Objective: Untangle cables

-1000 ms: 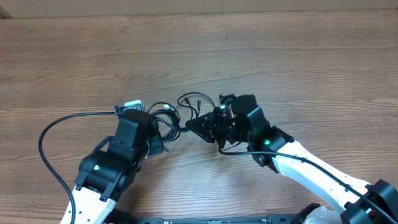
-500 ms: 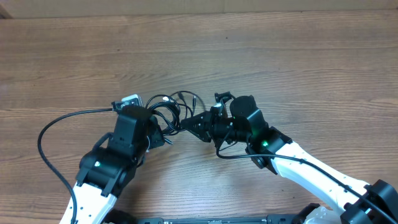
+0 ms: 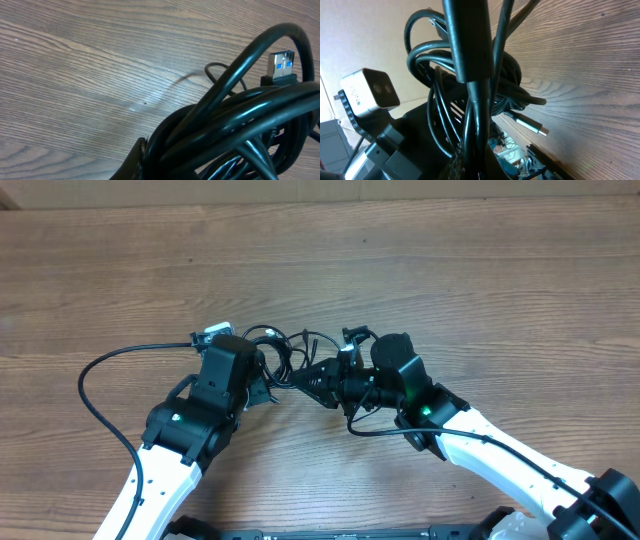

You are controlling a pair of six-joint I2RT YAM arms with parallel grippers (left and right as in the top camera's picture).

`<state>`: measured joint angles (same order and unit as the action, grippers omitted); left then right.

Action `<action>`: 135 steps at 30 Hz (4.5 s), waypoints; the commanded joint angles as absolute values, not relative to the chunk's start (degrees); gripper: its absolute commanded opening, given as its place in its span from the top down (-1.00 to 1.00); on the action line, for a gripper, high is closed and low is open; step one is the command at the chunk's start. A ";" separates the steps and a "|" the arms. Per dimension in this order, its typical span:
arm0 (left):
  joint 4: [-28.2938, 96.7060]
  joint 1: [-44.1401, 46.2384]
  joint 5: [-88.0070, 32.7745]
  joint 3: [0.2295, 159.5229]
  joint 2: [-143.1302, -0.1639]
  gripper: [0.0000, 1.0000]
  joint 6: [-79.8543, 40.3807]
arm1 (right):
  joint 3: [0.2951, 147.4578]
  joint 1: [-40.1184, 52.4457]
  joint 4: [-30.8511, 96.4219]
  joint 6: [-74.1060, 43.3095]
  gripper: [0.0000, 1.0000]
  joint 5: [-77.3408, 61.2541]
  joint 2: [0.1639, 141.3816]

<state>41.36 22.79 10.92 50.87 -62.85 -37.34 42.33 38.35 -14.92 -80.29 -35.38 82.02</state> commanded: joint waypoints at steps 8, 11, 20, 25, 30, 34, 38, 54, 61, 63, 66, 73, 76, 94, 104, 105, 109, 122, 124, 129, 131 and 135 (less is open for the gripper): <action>38.20 22.90 -9.61 52.60 -62.85 0.92 -32.12 | 43.09 39.31 -15.22 -79.40 0.92 -33.17 81.89; 37.89 22.90 -12.29 52.60 -62.87 0.92 -32.10 | 43.09 39.31 -15.40 -79.40 0.92 -32.82 81.89; 37.85 22.92 -23.86 52.60 -62.89 0.91 -30.09 | 43.09 39.31 -15.29 -78.98 0.92 -27.33 81.89; 37.63 22.90 -29.17 52.60 -62.89 0.92 -28.62 | 43.09 39.31 -11.81 -78.91 0.92 -22.20 81.89; 37.01 22.90 -33.06 52.60 -62.89 0.91 -26.22 | 43.09 39.31 -8.84 -77.36 0.92 -18.52 81.93; 36.95 22.90 -33.06 52.62 -62.89 0.91 -26.09 | 43.09 39.31 -7.90 -75.96 0.92 -17.08 81.93; 34.46 22.90 -37.63 52.60 -62.89 0.91 -24.93 | 43.09 39.31 -7.55 -75.94 0.92 -16.91 81.93; 31.07 22.85 -42.87 52.60 -62.89 0.92 -9.41 | 43.09 39.31 -4.34 -73.54 0.87 -16.08 81.93; 32.82 22.85 -20.95 52.60 -62.89 0.92 -18.59 | 43.09 39.31 -2.33 -71.46 0.37 -16.12 81.93; 32.82 22.85 -18.31 52.62 -62.89 0.92 -21.23 | 43.09 39.31 -2.20 -71.46 0.22 -16.10 81.93; 32.84 22.85 -16.45 52.62 -63.00 0.91 -24.32 | 43.09 39.29 -1.78 -71.44 0.07 -16.08 81.93; 35.59 22.85 -14.06 52.62 -64.93 0.91 -35.00 | 43.09 39.13 2.17 -71.50 -0.49 -14.46 81.93; 39.16 22.85 -10.04 52.60 -66.37 0.92 -42.30 | 43.09 38.96 4.14 -71.50 -0.74 -13.47 81.93; 44.23 22.85 -7.20 52.60 -70.83 0.90 -79.29 | 43.09 30.72 20.16 -73.34 -1.00 -16.38 81.93; 50.43 22.72 -14.00 52.64 -70.65 0.91 -96.42 | 43.09 30.72 25.45 -73.17 -1.00 -16.93 81.93; 50.50 22.41 -12.86 52.73 -70.52 0.92 -94.59 | 43.09 30.72 25.98 -73.17 -1.00 -16.82 81.93; 52.25 18.65 -1.21 56.62 -69.23 0.92 -75.31 | 43.09 30.72 27.81 -71.24 -0.99 -16.47 81.93; 66.26 14.22 -2.44 75.22 -69.38 0.91 -62.76 | 43.09 30.72 27.75 -68.49 -1.00 -19.92 81.93; 67.20 14.22 -2.68 74.85 -69.91 0.91 -66.61 | 43.09 30.72 27.55 -66.02 -1.00 -22.63 81.93; 68.49 14.22 -3.18 74.28 -71.61 0.92 -74.59 | 43.09 30.72 27.09 -60.58 -1.00 -29.80 81.93; 69.19 14.22 -4.58 74.28 -72.12 0.91 -78.06 | 43.09 30.72 27.09 -59.70 -1.00 -32.75 81.93; 70.85 14.22 -7.60 74.28 -73.12 0.78 -87.11 | 43.09 30.72 26.20 -59.70 -1.00 -39.42 81.93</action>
